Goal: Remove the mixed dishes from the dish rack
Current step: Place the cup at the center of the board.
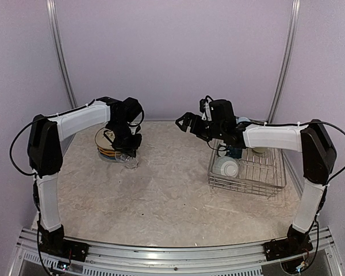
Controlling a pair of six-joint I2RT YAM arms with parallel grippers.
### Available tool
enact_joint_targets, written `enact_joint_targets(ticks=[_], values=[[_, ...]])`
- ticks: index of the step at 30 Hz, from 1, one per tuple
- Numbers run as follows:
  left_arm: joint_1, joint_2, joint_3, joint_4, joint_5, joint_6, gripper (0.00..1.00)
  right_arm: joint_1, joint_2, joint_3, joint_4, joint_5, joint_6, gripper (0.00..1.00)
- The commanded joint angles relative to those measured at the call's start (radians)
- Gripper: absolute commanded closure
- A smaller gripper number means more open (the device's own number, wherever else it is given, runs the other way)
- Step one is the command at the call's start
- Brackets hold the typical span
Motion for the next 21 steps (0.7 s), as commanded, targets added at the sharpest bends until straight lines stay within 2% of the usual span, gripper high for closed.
enact_joint_targets(ticks=[1,7,14,21], values=[[-0.002,0.025,0.036,-0.019,-0.039,0.007,1.0,-0.006,-0.055,-0.018,-0.019,0.022,-0.014,0.0],[-0.002,0.041,0.047,-0.028,-0.033,0.001,1.0,-0.006,-0.057,-0.023,-0.018,0.018,-0.016,0.0],[-0.002,0.035,0.044,-0.027,-0.026,0.005,0.84,-0.006,-0.056,-0.025,-0.015,0.018,-0.017,0.0],[-0.002,0.012,0.042,-0.023,-0.021,0.007,0.75,-0.007,-0.051,-0.008,-0.036,0.024,-0.028,0.0]])
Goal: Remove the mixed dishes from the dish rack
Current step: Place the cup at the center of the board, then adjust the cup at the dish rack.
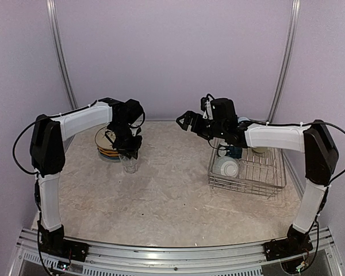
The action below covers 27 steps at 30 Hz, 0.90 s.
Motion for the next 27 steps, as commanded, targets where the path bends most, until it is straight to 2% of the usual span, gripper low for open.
enact_joint_targets(ticks=[1,4,10,15,21,27], values=[[-0.002,-0.031,0.024,-0.003,-0.003,0.005,0.73,-0.007,-0.025,0.005,-0.039,0.021,-0.024,0.0],[-0.002,-0.065,0.017,0.01,0.007,0.008,0.69,-0.007,-0.026,0.016,-0.064,0.035,-0.038,0.0],[0.004,-0.188,-0.045,0.108,0.063,0.002,0.53,-0.006,-0.03,0.061,-0.145,0.075,-0.085,0.0],[0.05,-0.31,-0.142,0.255,0.246,-0.019,0.43,-0.006,-0.043,0.109,-0.259,0.165,-0.143,0.0],[0.15,-0.462,-0.292,0.49,0.539,-0.104,0.33,-0.021,-0.041,0.207,-0.479,0.324,-0.189,0.0],[0.187,-0.476,-0.326,0.576,0.696,-0.159,0.31,-0.079,0.008,0.343,-0.709,0.444,-0.147,0.0]])
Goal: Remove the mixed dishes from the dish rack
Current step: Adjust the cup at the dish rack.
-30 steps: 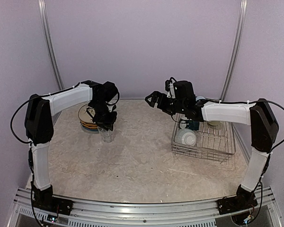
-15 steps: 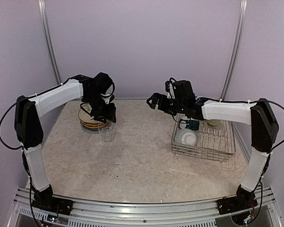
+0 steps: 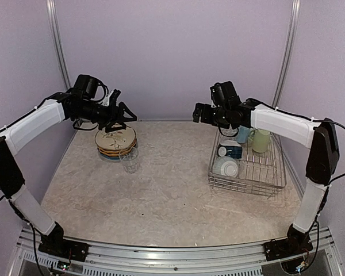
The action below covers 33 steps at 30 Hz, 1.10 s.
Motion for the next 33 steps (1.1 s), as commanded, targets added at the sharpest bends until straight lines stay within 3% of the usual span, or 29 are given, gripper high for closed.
enact_joint_targets(ticks=[1,6,16,29,33], values=[[0.005,-0.002,-0.018,0.108,0.169,-0.049,0.3,-0.057,0.019,0.097,-0.237,0.149,0.021,0.0],[0.018,-0.009,-0.032,0.133,0.19,-0.056,0.29,-0.128,0.044,0.107,-0.284,0.196,0.05,0.0],[0.039,0.016,-0.032,0.143,0.231,-0.073,0.28,-0.259,0.151,0.125,-0.254,0.095,0.01,0.05],[0.053,0.018,-0.034,0.146,0.248,-0.079,0.24,-0.286,0.317,0.205,-0.246,0.086,0.008,0.1],[0.053,0.02,-0.034,0.138,0.226,-0.08,0.18,-0.287,0.337,0.212,-0.241,0.076,0.009,0.13]])
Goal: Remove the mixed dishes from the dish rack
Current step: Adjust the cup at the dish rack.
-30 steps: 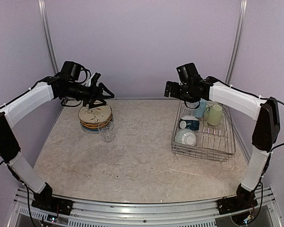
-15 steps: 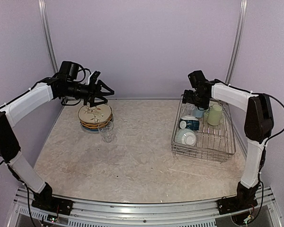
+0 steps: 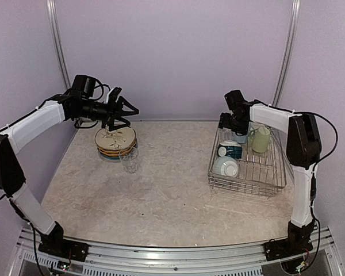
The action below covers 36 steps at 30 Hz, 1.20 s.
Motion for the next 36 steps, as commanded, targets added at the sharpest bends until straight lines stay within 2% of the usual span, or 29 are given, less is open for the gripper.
enact_joint_targets(ticks=[1,10,20,29,36], values=[[0.006,0.007,-0.008,0.003,-0.011,0.003,0.17,-0.008,0.05,0.012,-0.023,-0.016,0.001,0.13],[0.006,0.016,-0.008,0.004,-0.001,-0.003,0.16,-0.006,-0.036,-0.037,-0.011,-0.014,-0.01,0.14],[0.004,0.012,-0.008,0.003,-0.001,-0.006,0.15,0.003,-0.178,-0.132,0.021,-0.023,-0.048,0.1],[0.003,0.014,-0.01,0.002,-0.012,0.0,0.15,0.009,-0.111,-0.099,0.0,0.009,-0.052,0.07],[0.003,0.027,-0.007,-0.003,-0.012,0.002,0.15,-0.008,-0.066,-0.092,0.029,-0.023,-0.028,0.02]])
